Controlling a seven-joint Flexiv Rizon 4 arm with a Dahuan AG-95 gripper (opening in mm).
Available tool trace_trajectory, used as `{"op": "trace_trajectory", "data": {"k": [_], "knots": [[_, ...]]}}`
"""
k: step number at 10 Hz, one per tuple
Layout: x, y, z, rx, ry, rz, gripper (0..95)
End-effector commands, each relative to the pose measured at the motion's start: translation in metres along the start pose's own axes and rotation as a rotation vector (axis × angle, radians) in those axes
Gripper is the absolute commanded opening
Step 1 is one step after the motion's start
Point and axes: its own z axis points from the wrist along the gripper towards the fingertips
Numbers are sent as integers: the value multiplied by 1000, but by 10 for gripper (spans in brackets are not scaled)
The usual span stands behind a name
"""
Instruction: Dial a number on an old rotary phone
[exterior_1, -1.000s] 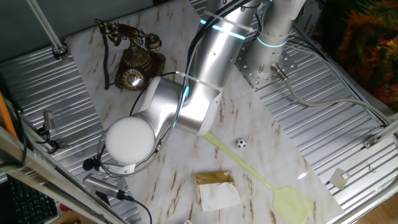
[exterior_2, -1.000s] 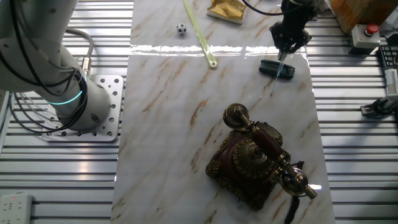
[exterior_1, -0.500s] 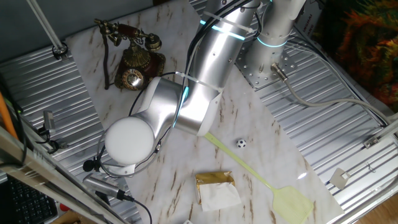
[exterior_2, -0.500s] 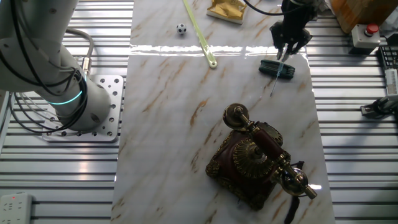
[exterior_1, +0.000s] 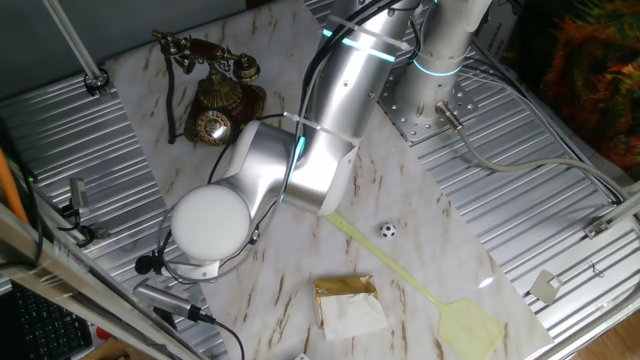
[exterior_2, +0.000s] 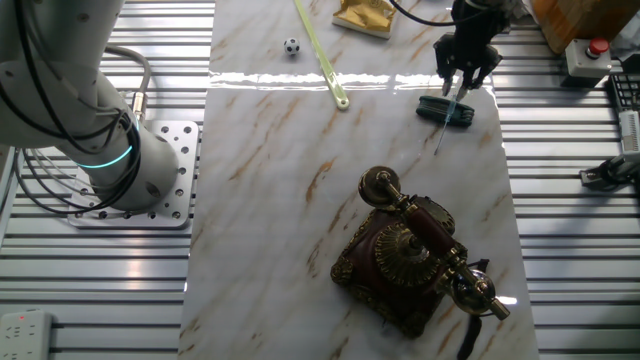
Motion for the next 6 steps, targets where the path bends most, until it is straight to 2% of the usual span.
{"op": "trace_trajectory", "data": {"k": [1, 6], "knots": [[1, -1, 0, 1, 3, -1, 190], [6, -1, 6, 6, 7, -9, 190]]}}
